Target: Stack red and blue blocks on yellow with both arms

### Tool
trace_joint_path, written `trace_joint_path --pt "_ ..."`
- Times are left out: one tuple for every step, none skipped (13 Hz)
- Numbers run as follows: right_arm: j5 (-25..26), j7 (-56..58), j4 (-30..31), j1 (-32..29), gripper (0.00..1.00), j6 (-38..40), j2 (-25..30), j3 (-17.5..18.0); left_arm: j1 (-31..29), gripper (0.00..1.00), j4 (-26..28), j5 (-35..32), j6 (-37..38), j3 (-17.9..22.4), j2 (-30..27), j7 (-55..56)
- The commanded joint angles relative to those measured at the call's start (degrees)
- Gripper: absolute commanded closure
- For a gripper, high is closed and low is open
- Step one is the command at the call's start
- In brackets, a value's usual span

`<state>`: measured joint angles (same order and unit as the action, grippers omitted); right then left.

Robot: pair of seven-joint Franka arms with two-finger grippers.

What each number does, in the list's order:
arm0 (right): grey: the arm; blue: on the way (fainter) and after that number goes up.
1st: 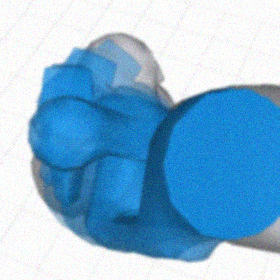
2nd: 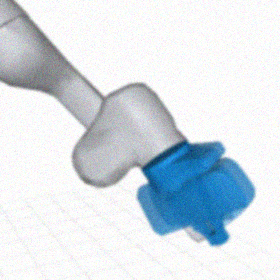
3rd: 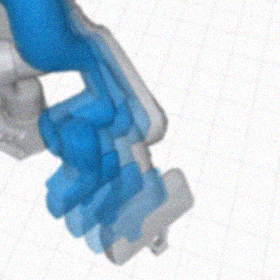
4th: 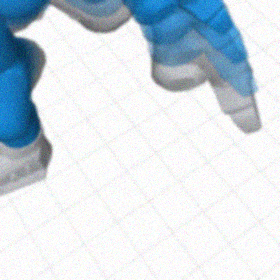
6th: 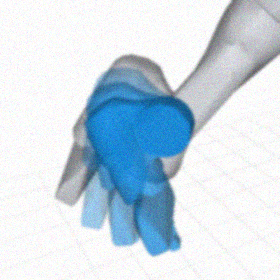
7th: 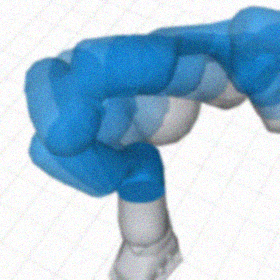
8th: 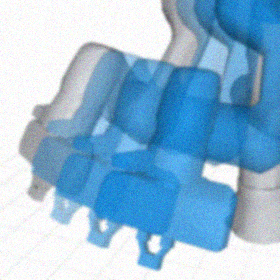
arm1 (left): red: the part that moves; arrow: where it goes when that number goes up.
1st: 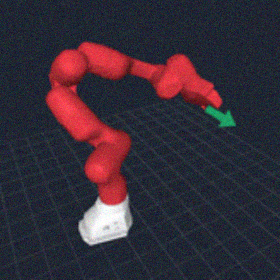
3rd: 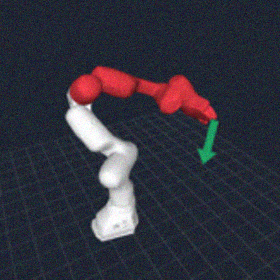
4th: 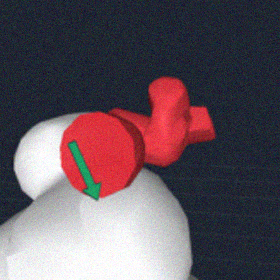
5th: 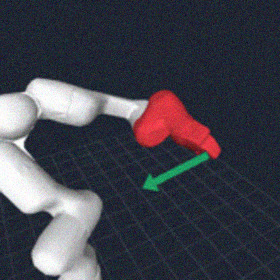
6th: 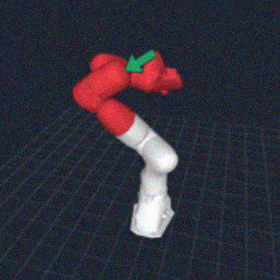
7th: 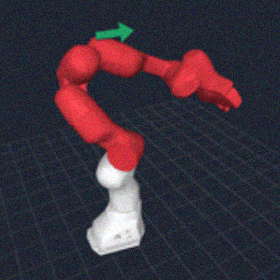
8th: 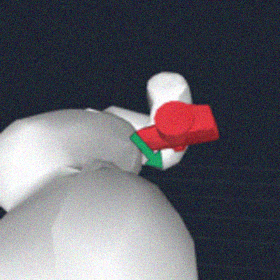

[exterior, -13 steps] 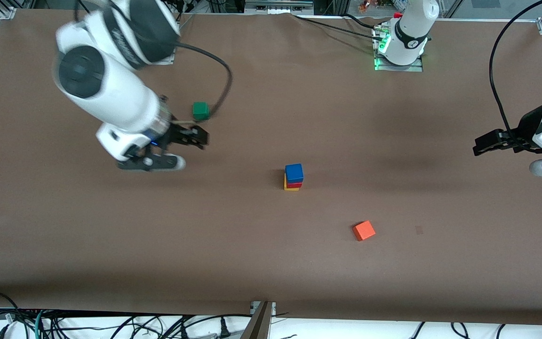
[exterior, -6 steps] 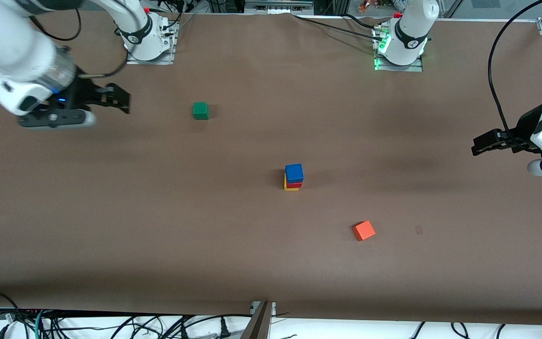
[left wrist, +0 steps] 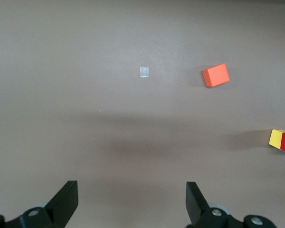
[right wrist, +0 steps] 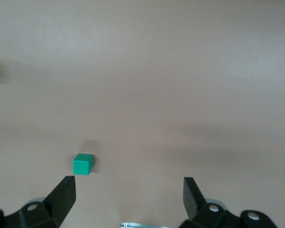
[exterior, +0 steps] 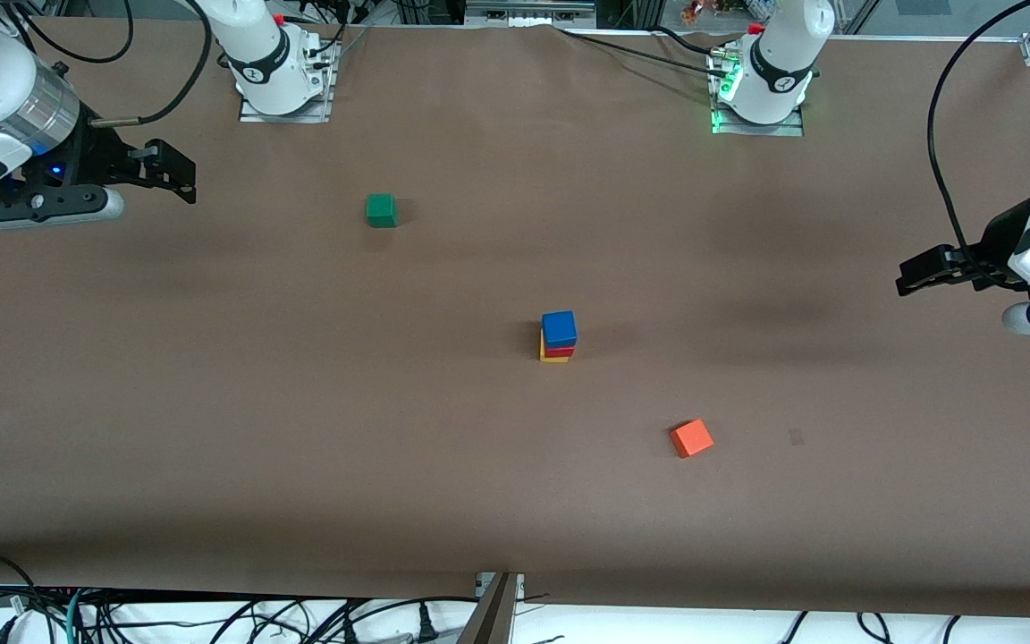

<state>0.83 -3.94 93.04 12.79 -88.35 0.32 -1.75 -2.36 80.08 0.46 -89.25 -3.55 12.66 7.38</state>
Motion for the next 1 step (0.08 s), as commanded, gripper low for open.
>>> trace_joint_path --pt "0.93 0.16 -1.89 -0.83 0.00 0.82 -0.93 0.87 0.07 0.00 -1.95 1.13 0.48 0.03 0.87 -0.79"
